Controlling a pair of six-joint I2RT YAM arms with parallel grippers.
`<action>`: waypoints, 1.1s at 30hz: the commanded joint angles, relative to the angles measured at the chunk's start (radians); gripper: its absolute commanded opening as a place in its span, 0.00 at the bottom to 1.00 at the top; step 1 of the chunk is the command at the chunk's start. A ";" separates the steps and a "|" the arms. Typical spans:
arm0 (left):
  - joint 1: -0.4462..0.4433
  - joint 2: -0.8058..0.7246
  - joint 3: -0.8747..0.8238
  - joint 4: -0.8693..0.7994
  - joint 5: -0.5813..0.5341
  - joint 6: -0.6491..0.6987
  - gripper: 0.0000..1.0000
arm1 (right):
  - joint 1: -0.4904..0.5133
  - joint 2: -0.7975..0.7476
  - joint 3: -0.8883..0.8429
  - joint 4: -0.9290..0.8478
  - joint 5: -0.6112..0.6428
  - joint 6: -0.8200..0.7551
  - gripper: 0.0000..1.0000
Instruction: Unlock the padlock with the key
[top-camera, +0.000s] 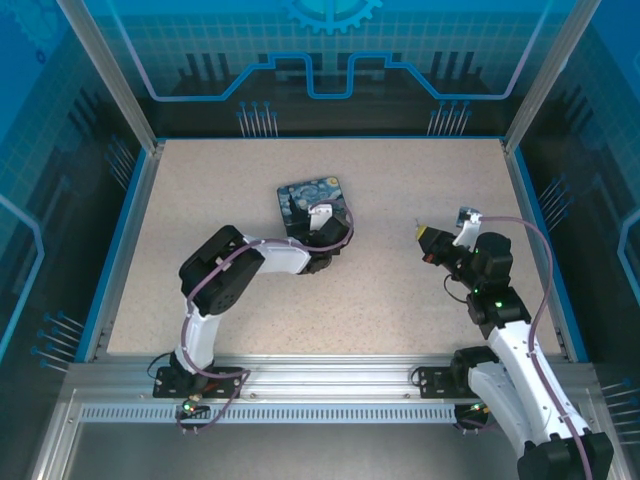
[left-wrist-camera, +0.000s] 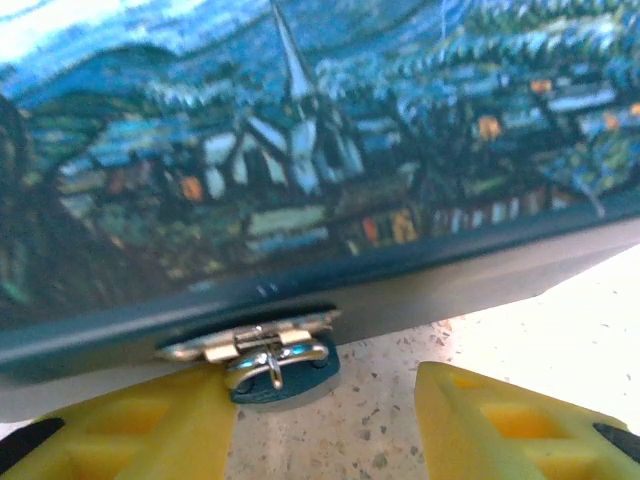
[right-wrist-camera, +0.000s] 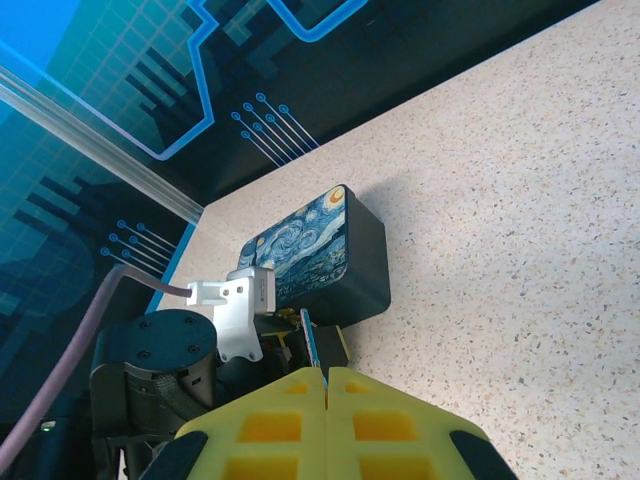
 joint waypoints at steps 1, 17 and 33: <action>0.011 0.026 -0.016 0.090 -0.040 0.018 0.52 | -0.017 -0.002 -0.008 -0.002 0.002 -0.022 0.00; 0.044 0.046 0.005 0.032 -0.056 -0.058 0.44 | -0.019 0.038 -0.027 0.040 -0.003 -0.038 0.00; 0.080 0.012 0.048 -0.029 0.026 -0.054 0.20 | -0.021 -0.029 -0.059 0.035 -0.018 -0.026 0.00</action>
